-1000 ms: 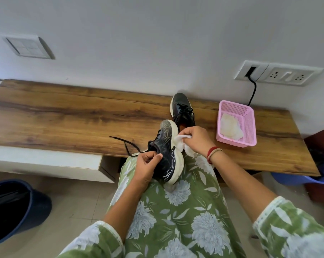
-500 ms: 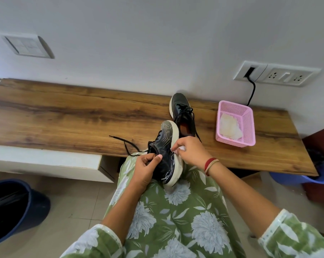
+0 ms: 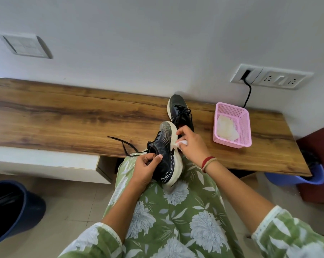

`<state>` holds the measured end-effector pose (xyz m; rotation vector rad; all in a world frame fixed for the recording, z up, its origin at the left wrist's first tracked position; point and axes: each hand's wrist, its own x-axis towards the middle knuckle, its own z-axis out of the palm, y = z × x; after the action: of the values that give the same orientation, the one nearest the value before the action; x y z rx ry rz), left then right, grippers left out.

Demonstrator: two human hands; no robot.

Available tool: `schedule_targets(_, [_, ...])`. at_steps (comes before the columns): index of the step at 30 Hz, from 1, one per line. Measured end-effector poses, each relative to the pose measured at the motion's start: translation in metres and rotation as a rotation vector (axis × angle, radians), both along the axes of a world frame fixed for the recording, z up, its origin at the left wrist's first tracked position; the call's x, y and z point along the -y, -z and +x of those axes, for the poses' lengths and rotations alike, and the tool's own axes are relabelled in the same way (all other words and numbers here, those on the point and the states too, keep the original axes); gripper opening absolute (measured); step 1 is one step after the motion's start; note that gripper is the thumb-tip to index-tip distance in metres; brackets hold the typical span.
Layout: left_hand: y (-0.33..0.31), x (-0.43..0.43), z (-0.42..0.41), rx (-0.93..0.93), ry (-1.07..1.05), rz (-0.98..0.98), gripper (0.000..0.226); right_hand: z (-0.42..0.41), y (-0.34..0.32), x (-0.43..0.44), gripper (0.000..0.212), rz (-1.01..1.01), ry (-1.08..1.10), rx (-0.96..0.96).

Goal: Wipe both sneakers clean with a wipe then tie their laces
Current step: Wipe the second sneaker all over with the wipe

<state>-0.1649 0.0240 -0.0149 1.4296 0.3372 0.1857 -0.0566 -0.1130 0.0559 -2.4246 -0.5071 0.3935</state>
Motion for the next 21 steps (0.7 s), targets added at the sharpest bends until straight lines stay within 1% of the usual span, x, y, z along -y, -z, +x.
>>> schedule_targets(3, [0.0,-0.001,-0.001,0.0,-0.005,0.012,0.05,-0.014,0.009,-0.004,0.026,-0.001,-0.013,-0.024])
schedule_targets(6, [0.0,-0.001,-0.001,0.006,-0.009,0.02,0.047,-0.032,0.005,0.0,0.025,-0.013,-0.096,0.032])
schedule_targets(7, [0.0,-0.001,-0.001,0.006,-0.007,0.022,0.047,-0.033,0.001,0.003,0.025,-0.015,-0.129,0.016])
schedule_targets(9, [0.0,-0.001,-0.001,0.004,-0.004,0.023,0.047,-0.025,-0.011,0.009,0.025,0.025,-0.144,-0.104])
schedule_targets(10, [0.001,-0.001,0.0,0.002,-0.003,0.023,0.047,-0.019,-0.014,0.011,0.025,0.067,-0.106,-0.163])
schedule_targets(11, [0.001,-0.001,0.0,0.001,-0.002,0.022,0.049,-0.012,-0.014,0.012,0.025,0.107,-0.049,-0.175])
schedule_targets(12, [0.001,0.0,0.0,0.002,0.0,0.02,0.05,-0.006,-0.012,0.011,0.024,0.133,0.001,-0.145])
schedule_targets(14, [0.0,0.0,0.0,0.004,0.003,0.024,0.05,-0.004,-0.004,0.005,0.021,0.114,0.035,-0.087])
schedule_targets(16, [-0.001,0.001,-0.001,0.011,-0.003,0.027,0.047,-0.013,0.005,-0.001,0.02,0.058,-0.009,-0.072])
schedule_targets(18, [-0.002,0.001,-0.001,0.022,-0.007,0.02,0.047,-0.029,0.008,-0.002,0.02,0.008,-0.063,0.01])
schedule_targets(19, [-0.002,0.001,-0.001,0.027,-0.009,0.017,0.048,-0.037,0.005,0.0,0.021,0.006,-0.084,0.055])
schedule_targets(21, [-0.001,0.001,-0.001,0.033,-0.005,0.019,0.052,-0.051,-0.002,0.007,0.021,0.009,-0.14,0.088])
